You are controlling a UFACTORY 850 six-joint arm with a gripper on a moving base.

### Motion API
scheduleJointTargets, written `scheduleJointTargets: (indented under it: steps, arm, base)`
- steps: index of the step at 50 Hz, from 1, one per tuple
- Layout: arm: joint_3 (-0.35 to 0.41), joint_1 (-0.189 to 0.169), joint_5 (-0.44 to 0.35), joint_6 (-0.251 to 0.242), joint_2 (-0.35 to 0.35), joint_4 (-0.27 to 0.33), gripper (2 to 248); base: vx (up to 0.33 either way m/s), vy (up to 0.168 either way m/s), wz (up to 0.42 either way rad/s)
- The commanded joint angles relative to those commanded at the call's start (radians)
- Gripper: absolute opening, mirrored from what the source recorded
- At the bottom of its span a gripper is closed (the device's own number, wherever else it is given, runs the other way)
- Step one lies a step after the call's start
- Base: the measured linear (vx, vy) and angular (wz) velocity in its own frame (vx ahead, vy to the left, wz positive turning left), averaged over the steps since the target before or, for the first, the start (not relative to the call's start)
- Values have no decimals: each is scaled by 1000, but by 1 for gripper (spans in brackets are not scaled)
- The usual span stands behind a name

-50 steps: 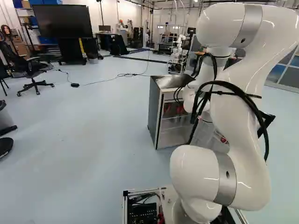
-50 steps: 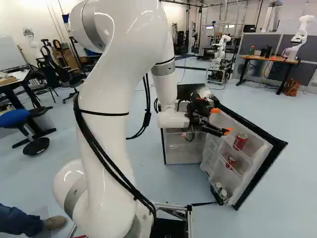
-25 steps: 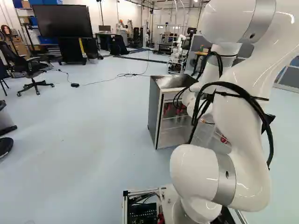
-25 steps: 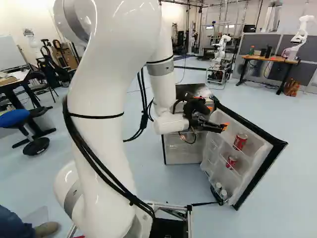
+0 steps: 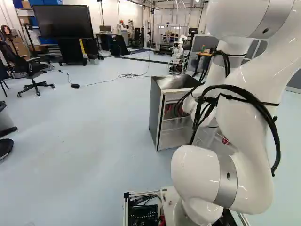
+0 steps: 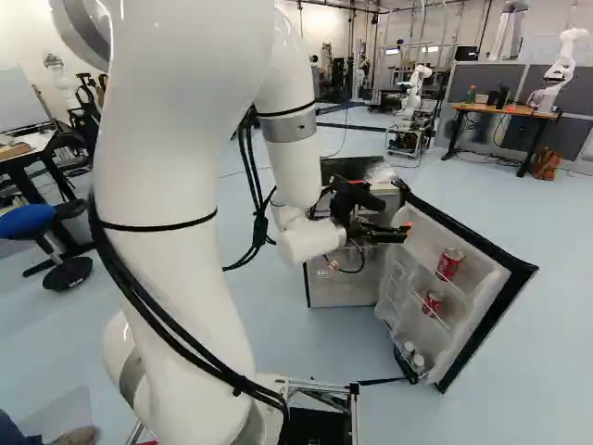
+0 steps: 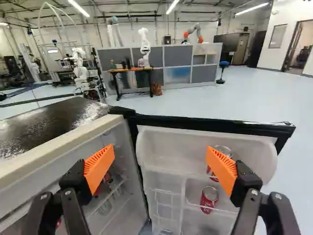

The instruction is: Grab a drink from the fridge

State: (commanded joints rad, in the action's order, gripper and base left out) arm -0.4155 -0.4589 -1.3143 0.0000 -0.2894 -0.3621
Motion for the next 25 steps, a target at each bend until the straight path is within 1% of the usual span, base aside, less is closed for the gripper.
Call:
scheduleJointTargets:
  steps: [10,25]
  arm:
    - [40,-9,0,0,18,105,247]
    - [51,-14,0,0,-10,262,247]
  base:
    - [0,0,0]
    - [0,0,0]
